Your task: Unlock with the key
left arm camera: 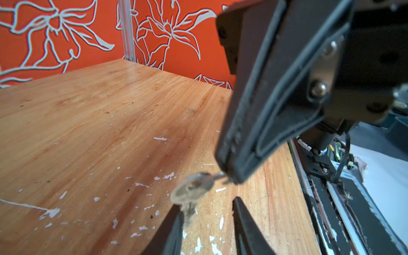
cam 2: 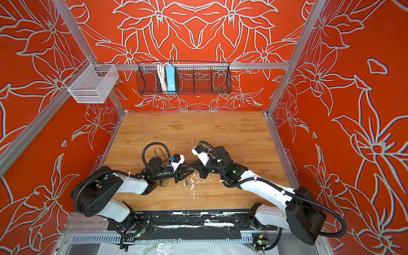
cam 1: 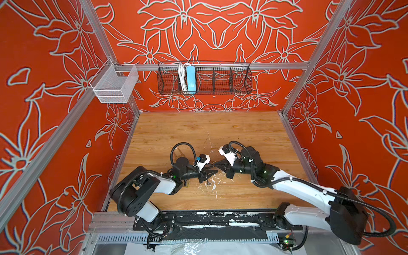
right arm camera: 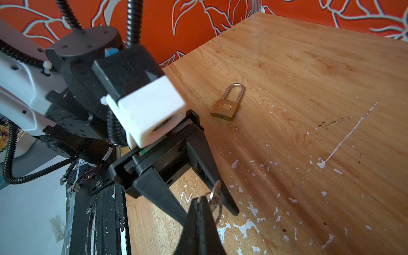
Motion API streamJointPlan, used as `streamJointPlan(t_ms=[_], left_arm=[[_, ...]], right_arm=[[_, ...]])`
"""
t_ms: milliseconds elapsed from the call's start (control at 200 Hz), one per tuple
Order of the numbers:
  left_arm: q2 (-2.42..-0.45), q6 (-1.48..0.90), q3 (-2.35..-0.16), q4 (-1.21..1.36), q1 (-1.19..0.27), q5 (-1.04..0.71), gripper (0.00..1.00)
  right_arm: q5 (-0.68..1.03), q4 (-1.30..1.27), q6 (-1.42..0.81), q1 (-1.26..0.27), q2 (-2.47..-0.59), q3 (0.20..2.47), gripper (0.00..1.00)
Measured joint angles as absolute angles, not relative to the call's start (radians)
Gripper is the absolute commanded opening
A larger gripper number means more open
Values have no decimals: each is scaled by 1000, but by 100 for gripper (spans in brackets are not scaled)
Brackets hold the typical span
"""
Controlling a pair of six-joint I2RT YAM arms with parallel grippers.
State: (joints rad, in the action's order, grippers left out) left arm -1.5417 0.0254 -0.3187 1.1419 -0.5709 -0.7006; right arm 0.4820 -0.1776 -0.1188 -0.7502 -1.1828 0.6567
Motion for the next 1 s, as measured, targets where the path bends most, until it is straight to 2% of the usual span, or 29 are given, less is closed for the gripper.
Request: streamJointPlan(t_ms=[115,345,465,796,871,1001], left_arm=[[-1544,39,-317,1163,-574,-697,28],[-1544,64,-312,1192,-576,-688,25],[-1540,76,-303,1201,-576,-685,11],[-1528,86,-293,1212,-576,-668,4],[-1527,86,-293,1209,-576,-661,0],[-1511,89,-294,1182,-577,-645,0]], right_arm=[[483,-177,-118,-750,-1183,657,0],[482,-177,-117,-750,-1183,654,0],[476,-176,-115,-750,-1183,654,0],[461,-170,-113,-747,-1176,652,0],[461,-170,-113,-746,-1176,652,0],[457,-170,-113,-745,-1175,651,0]])
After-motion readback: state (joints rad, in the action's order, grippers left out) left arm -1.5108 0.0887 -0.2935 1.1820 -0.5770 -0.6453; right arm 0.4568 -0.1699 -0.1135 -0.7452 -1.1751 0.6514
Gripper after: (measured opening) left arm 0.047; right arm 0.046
